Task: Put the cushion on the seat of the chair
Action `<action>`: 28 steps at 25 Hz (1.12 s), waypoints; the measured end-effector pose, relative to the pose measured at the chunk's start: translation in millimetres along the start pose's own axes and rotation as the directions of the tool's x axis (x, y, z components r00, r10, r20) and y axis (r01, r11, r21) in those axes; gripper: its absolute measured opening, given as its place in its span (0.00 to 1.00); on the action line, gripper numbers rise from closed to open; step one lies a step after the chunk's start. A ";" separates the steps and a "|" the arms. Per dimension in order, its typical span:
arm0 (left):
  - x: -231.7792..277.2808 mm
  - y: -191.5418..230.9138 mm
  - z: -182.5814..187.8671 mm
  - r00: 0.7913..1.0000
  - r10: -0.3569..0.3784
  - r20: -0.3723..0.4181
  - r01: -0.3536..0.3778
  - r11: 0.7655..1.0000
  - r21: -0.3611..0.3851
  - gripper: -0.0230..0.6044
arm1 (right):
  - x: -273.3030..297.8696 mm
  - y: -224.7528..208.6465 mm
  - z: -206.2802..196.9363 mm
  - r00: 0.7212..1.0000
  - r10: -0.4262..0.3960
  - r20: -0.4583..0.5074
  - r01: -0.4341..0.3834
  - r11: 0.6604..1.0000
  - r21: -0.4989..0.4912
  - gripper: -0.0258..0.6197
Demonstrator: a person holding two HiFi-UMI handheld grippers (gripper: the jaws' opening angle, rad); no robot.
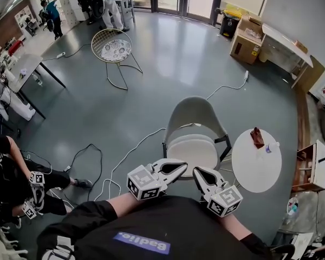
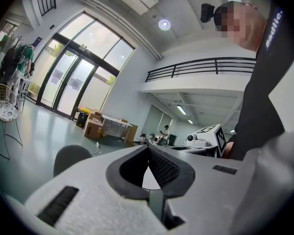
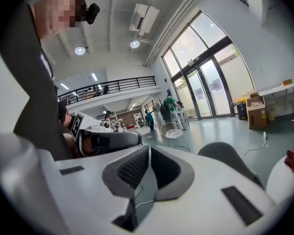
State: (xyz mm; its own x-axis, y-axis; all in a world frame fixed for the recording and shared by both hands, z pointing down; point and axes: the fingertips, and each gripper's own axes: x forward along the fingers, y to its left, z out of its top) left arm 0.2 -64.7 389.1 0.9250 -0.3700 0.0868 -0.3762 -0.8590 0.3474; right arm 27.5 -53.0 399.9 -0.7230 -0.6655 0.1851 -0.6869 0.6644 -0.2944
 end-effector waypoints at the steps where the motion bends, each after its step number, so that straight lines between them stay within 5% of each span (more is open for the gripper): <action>1: 0.2 0.1 -0.2 1.000 0.000 -0.001 0.000 1.000 0.002 0.06 | -0.5 -1.3 0.2 1.000 -0.001 0.002 0.001 1.000 0.003 0.10; 28: 2.2 -2.8 -6.9 1.000 0.002 -0.010 -0.002 1.000 0.019 0.06 | 2.5 2.4 -4.4 1.000 0.020 -0.002 -0.020 1.000 -0.005 0.09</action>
State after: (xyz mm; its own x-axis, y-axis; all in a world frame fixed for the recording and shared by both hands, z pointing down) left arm 3.6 -60.6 394.7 0.9246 -0.3683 0.0974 -0.3792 -0.8649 0.3290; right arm 23.7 -51.6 403.7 -0.7365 -0.6518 0.1809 -0.6730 0.6789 -0.2937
